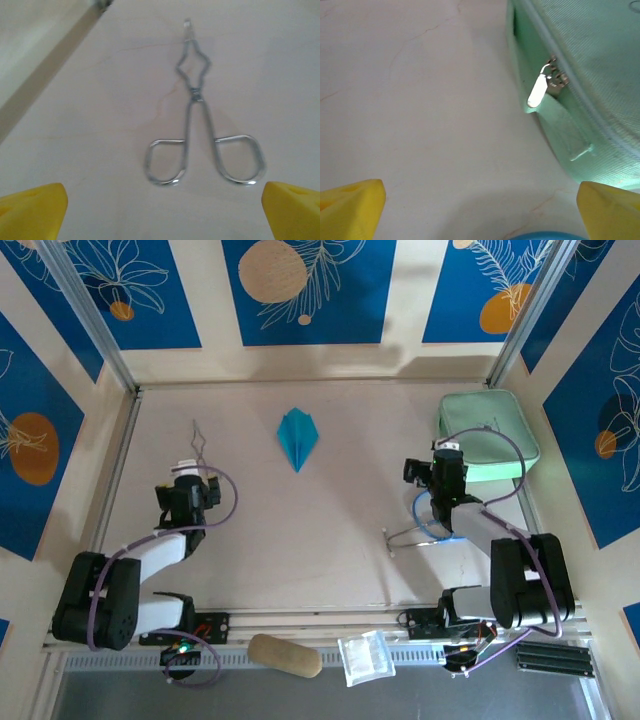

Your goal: Fold a paper plane with a square sheet of paper (pick it up from the middle)

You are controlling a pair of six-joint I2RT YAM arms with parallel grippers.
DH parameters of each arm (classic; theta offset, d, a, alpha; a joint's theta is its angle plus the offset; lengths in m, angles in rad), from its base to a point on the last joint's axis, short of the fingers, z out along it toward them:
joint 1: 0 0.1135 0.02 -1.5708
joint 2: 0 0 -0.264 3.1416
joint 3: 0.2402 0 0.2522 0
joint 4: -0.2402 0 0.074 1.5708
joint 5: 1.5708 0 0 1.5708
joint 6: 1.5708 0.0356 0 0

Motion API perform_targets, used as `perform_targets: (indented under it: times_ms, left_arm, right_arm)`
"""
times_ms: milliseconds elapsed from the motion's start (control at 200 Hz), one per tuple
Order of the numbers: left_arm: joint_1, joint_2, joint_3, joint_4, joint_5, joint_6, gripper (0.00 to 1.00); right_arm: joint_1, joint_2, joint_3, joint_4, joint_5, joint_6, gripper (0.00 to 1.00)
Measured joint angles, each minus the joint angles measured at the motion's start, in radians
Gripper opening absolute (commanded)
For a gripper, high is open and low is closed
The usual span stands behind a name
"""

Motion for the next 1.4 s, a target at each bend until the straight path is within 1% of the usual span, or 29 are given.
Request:
perform_targets:
  times_ms: [125,225,360,525,710,910,1401]
  left_arm:
    - [0.008,0.043,-0.032,0.155,0.106,0.051,0.99]
    - [0.014,0.070,-0.037,0.235,0.170,0.085,0.99]
    - [0.032,0.124,-0.039,0.349,0.228,0.112,0.99]
    - [0.059,0.232,-0.039,0.436,0.279,0.120,0.99]
    - [0.085,0.291,-0.034,0.458,0.303,0.114,0.99]
    - [0.087,0.291,-0.007,0.458,0.298,0.103,0.99]
    - [0.084,0.295,0.019,0.429,0.299,0.104,0.99]
  right_arm:
    - [-0.031,0.013,-0.068,0.137,-0.067,-0.026,0.99]
    - [-0.062,0.035,-0.105,0.246,-0.132,-0.034,0.99]
    - [-0.086,0.090,-0.137,0.373,-0.221,-0.040,0.99]
    - [-0.090,0.163,-0.137,0.456,-0.298,-0.052,0.99]
    - [-0.089,0.189,-0.135,0.476,-0.341,-0.068,0.99]
    - [-0.093,0.190,-0.113,0.476,-0.366,-0.070,0.99]
    - [-0.094,0.190,-0.110,0.475,-0.370,-0.071,0.99]
